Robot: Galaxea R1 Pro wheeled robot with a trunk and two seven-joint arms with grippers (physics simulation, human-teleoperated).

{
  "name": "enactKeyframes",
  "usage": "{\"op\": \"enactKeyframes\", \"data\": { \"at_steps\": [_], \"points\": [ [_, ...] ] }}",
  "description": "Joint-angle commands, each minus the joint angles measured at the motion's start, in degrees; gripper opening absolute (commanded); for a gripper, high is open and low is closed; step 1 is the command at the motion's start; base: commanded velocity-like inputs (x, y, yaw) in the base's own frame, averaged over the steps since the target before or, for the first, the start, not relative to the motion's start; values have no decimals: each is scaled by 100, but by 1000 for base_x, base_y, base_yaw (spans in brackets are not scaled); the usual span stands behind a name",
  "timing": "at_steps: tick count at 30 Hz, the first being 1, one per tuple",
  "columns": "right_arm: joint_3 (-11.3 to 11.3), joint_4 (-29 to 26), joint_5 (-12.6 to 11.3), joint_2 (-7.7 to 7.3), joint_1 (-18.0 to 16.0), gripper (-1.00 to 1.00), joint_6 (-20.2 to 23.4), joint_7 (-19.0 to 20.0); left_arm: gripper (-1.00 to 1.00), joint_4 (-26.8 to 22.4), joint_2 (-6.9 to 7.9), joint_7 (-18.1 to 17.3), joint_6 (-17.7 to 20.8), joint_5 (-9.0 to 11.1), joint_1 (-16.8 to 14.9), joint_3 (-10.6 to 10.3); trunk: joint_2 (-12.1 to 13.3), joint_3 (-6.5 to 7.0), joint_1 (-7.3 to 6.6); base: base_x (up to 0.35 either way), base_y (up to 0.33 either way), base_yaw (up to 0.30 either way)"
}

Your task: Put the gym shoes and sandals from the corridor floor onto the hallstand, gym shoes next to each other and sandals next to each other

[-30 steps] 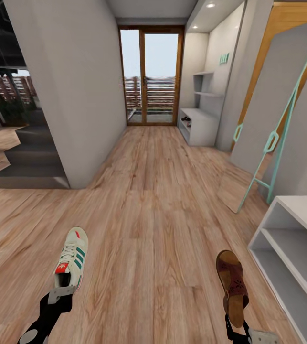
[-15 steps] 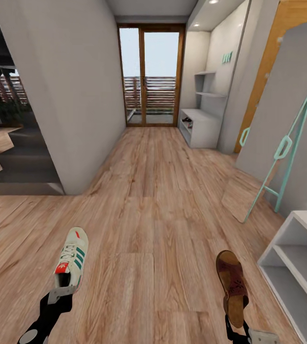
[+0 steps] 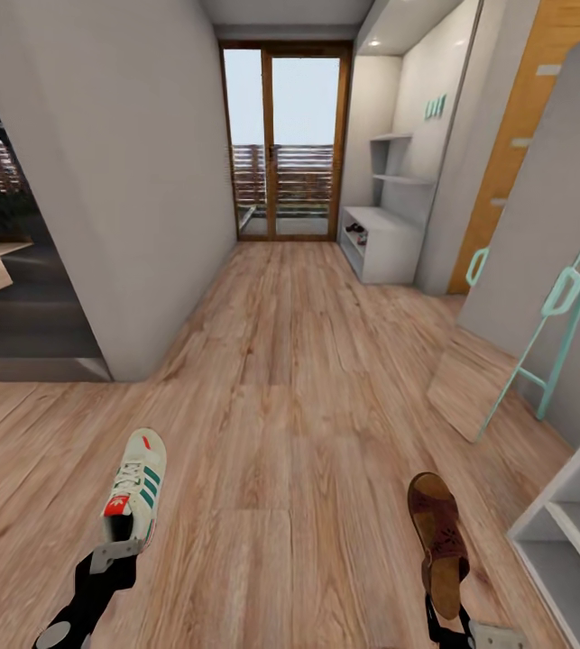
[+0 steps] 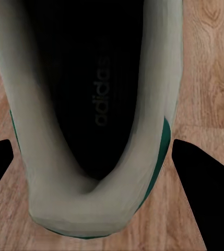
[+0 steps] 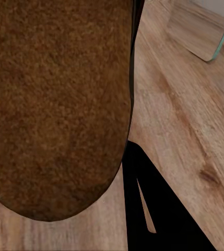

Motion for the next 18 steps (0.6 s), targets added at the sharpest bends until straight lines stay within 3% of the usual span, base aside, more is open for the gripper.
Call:
{"op": "enactKeyframes", "data": {
  "at_steps": [1,18],
  "points": [
    [-46,4,11,9,-1,-100,-13,58,-100,2,-8,-48,-24,-56,-6,41,-2,-5,2,339,0,0],
    [-46,14,13,22,-4,-100,-14,58,-100,2,-10,-48,-24,-60,-6,43,-2,-5,2,339,0,0]
  ]
}}
